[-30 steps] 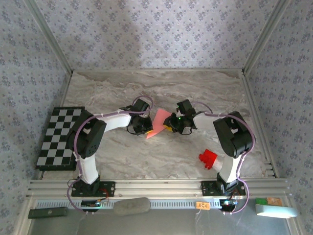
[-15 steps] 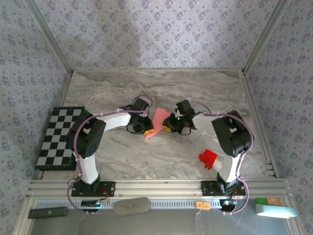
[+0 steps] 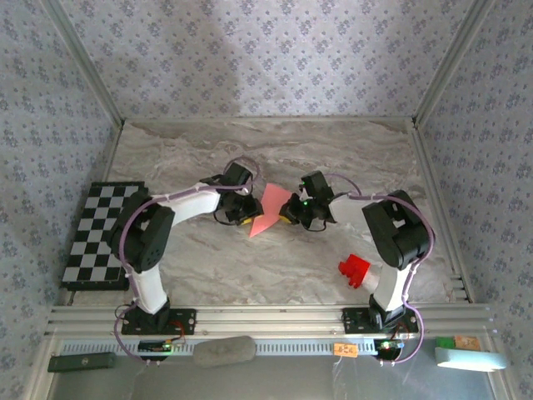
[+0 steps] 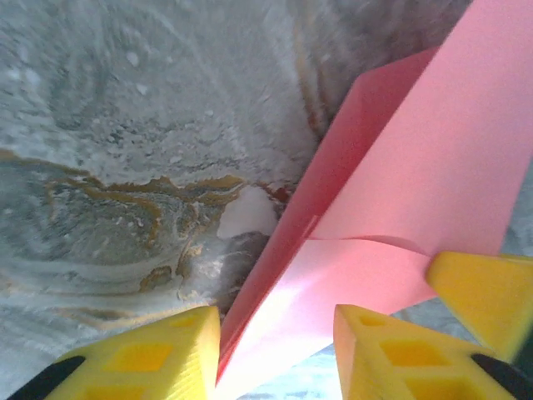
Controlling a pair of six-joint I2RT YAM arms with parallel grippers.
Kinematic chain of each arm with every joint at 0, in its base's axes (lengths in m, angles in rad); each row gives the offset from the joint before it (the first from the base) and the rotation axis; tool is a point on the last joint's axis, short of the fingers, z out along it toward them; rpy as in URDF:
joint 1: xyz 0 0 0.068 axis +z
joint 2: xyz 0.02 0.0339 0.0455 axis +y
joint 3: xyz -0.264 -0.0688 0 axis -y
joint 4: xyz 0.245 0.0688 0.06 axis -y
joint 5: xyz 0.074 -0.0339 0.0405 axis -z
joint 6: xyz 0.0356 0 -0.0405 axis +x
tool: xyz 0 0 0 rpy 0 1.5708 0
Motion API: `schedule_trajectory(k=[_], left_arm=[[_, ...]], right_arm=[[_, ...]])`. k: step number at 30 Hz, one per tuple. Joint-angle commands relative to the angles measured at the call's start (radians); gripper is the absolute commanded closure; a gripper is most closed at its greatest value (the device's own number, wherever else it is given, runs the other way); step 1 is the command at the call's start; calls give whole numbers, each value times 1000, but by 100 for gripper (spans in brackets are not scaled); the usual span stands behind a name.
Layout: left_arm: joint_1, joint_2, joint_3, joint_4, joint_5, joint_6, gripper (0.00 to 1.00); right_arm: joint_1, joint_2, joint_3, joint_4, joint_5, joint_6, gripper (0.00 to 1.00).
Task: Fold a paper plane with a square sheet of paper (pick it up from the middle)
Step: Fold the wing for the fifth time at the center of the table.
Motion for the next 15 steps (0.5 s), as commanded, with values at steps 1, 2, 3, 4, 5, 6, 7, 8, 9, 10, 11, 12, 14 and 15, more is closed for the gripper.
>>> schedule_trajectory(k=[1, 2, 3, 4, 5, 6, 7, 8, 9, 10, 11, 12, 14, 15], left_arm=[[-18, -91, 3, 6, -69, 99, 56], [-28, -103, -3, 21, -82, 129, 55], [-39, -114, -9, 38, -95, 164, 53], [-50, -121, -12, 52, -108, 196, 52], [-64, -127, -19, 73, -118, 236, 50], [-76, -133, -26, 98, -130, 279, 48], [-88, -136, -35, 121, -138, 317, 43], [-103, -141, -48, 149, -147, 360, 38], [-117, -143, -59, 176, -159, 409, 31], [-130, -144, -67, 193, -174, 452, 28], [-143, -140, -73, 211, -193, 500, 25], [-152, -135, -76, 227, -197, 547, 24], [-163, -123, -77, 252, -199, 628, 24], [-166, -117, -77, 263, -197, 670, 24]], right_arm=[[-12, -75, -16, 13, 53, 25, 96], [-16, -89, -21, 13, 59, 32, 96], [-20, -101, -27, 16, 65, 42, 97], [-25, -109, -32, 17, 69, 50, 97], [-28, -121, -34, 18, 72, 59, 97], [-32, -129, -40, 19, 75, 66, 97], [-37, -137, -43, 14, 78, 72, 97], [-39, -145, -46, 11, 79, 78, 97], [-44, -153, -47, 6, 80, 84, 98], [-48, -158, -50, 3, 80, 89, 98], [-53, -163, -53, -2, 81, 94, 98], [-57, -167, -55, -7, 80, 101, 98], [-64, -173, -57, -12, 78, 108, 98], [-67, -175, -56, -17, 76, 111, 98]])
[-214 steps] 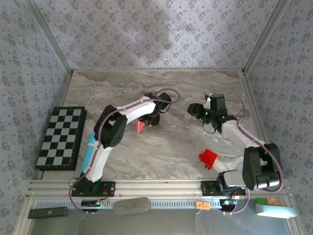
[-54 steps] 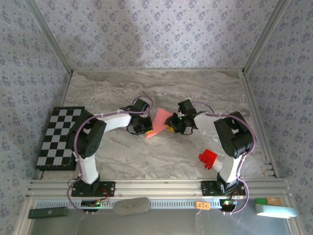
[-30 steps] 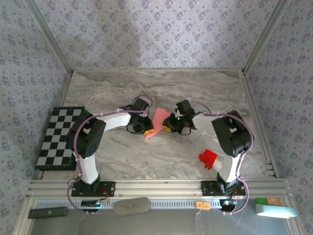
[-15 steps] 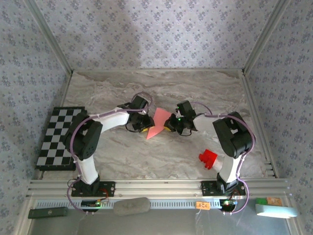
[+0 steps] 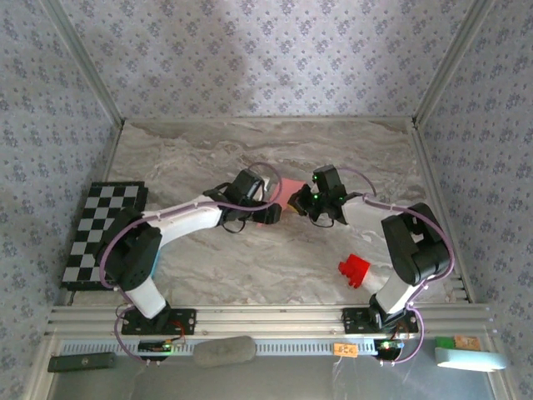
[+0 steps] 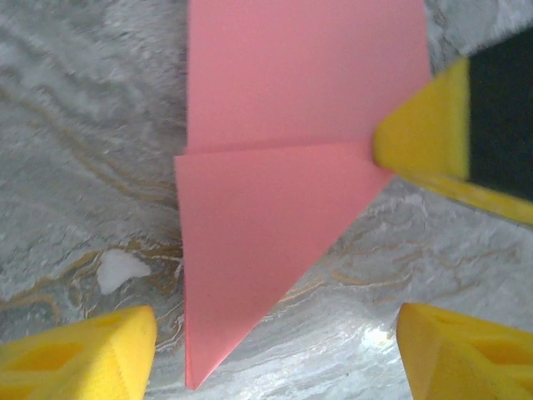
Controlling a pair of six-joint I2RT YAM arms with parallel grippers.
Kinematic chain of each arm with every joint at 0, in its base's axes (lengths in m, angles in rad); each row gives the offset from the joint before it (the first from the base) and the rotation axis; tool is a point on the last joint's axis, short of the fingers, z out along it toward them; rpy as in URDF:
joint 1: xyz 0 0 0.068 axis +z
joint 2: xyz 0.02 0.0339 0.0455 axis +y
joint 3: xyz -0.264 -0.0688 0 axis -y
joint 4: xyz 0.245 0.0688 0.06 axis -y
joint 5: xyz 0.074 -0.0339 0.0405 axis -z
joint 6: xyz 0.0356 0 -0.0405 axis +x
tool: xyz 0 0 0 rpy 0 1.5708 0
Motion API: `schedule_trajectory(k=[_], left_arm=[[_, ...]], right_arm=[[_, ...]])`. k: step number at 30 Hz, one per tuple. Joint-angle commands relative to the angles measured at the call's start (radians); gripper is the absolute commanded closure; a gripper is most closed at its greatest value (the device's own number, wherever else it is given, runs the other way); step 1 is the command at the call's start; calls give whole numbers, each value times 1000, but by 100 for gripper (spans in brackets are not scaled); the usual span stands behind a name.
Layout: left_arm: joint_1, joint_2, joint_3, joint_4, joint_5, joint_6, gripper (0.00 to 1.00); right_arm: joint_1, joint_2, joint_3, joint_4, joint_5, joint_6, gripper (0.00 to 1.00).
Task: Fold a paper plane with a square sheet of paper (pick it up from the middle)
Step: Fold the wing for the fifth time at the center of the table.
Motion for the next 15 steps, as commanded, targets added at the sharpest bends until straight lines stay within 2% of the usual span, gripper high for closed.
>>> schedule_trajectory(k=[1, 6, 9, 15], left_arm=[[-13, 9, -2, 96, -32, 227, 25], [-36, 28, -25, 153, -20, 415, 31], [-53, 36, -35, 163, -24, 540, 38], [-56, 64, -44, 199, -43, 635, 37]], right_arm=[[-13, -28, -8, -31, 13, 36, 98], [-26, -31, -5, -38, -3, 56, 98], [-36, -36, -3, -45, -10, 62, 98], [-52, -48, -8, -45, -32, 74, 98]])
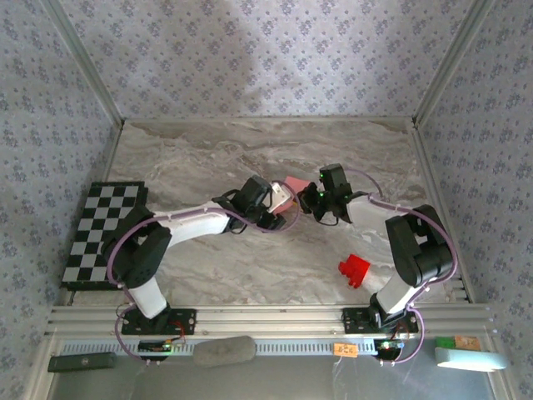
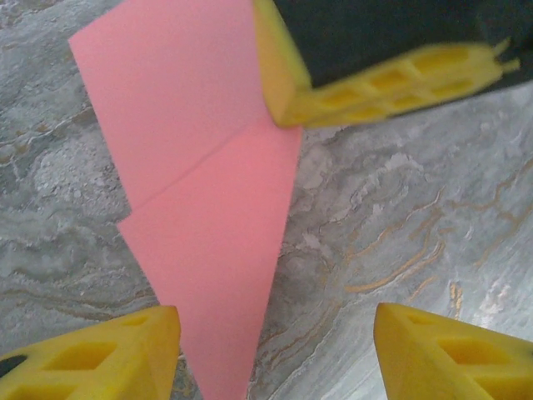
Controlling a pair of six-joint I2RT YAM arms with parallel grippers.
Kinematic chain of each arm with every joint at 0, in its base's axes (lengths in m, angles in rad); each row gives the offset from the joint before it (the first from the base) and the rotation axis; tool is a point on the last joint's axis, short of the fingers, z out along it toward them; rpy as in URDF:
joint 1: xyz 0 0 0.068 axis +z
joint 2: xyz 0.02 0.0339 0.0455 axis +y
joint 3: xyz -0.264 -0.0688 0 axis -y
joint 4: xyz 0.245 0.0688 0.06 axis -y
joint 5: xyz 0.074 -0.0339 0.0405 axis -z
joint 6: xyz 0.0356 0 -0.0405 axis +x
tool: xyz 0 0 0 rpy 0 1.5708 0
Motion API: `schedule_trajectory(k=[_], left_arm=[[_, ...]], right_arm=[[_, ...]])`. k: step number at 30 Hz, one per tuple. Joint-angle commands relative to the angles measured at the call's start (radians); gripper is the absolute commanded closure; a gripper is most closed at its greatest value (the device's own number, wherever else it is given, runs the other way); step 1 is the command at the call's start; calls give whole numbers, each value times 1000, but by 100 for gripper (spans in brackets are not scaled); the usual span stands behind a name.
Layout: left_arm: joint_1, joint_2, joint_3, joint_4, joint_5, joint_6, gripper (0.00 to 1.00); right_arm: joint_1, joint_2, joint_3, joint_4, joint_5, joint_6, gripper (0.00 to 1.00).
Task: Fold a paper plane with a square sheet of paper (pick it up from the middle)
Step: Fold the wing for the fifth time at the center of the table.
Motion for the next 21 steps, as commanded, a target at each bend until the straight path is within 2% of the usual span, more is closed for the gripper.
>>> schedule_trajectory(k=[1, 8, 21], left_arm=[[-1, 20, -17, 62, -12, 119, 37], [-3, 52, -28, 128, -33, 204, 40], [8, 92, -2, 73, 52, 212, 62]], right_arm=[[-9, -31, -5, -26, -24, 24, 98], [-22, -30, 1, -46, -61, 35, 97], [-24, -10, 10, -85, -76, 28, 94]])
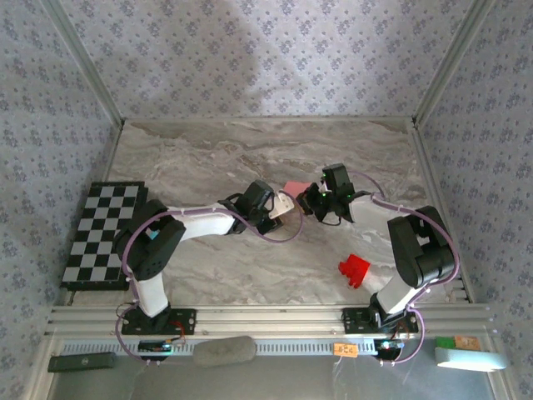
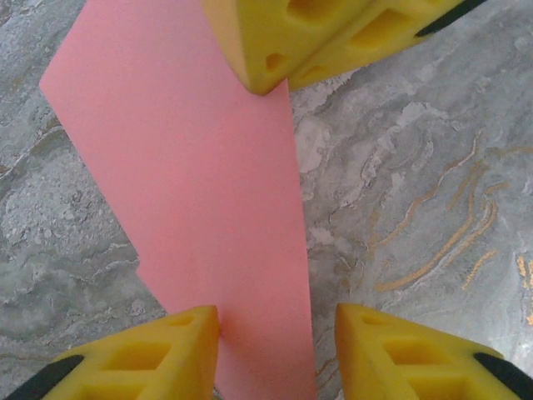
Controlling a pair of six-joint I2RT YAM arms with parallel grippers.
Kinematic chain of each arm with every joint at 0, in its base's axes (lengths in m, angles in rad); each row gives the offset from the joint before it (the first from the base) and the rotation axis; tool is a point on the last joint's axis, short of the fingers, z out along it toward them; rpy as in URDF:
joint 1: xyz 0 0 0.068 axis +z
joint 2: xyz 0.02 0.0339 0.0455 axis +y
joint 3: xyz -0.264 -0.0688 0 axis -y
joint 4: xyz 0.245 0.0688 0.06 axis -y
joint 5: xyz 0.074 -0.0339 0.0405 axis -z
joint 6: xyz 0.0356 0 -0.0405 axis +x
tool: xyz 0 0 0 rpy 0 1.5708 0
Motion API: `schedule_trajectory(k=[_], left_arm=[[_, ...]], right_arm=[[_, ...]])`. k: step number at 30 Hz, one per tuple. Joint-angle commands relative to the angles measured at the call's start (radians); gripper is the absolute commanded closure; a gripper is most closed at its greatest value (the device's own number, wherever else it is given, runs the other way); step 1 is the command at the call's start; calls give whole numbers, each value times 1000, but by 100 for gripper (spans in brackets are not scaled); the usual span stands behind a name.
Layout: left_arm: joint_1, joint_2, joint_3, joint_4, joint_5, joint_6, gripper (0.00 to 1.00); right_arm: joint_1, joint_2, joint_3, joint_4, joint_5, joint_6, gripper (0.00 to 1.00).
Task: Fold a paper plane with a square sheet of paper (pick it up from the middle)
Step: Fold the wing for the fifth time at the center of the table.
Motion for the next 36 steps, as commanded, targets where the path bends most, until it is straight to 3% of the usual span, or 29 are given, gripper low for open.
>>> schedule_trajectory(k=[1, 12, 25, 36], left_arm=[[6, 10, 15, -18, 41, 4, 63], [14, 35, 23, -38, 66, -6, 78], [14, 74, 61, -65, 88, -14, 85], [15, 83, 75, -96, 120, -19, 87]], right_arm=[[-7, 3, 11, -44, -12, 2, 94], [-8, 23, 8, -54, -22, 5, 89], [-2, 107, 67, -134, -10, -47, 66], [2, 147, 94, -168, -29, -77, 68]])
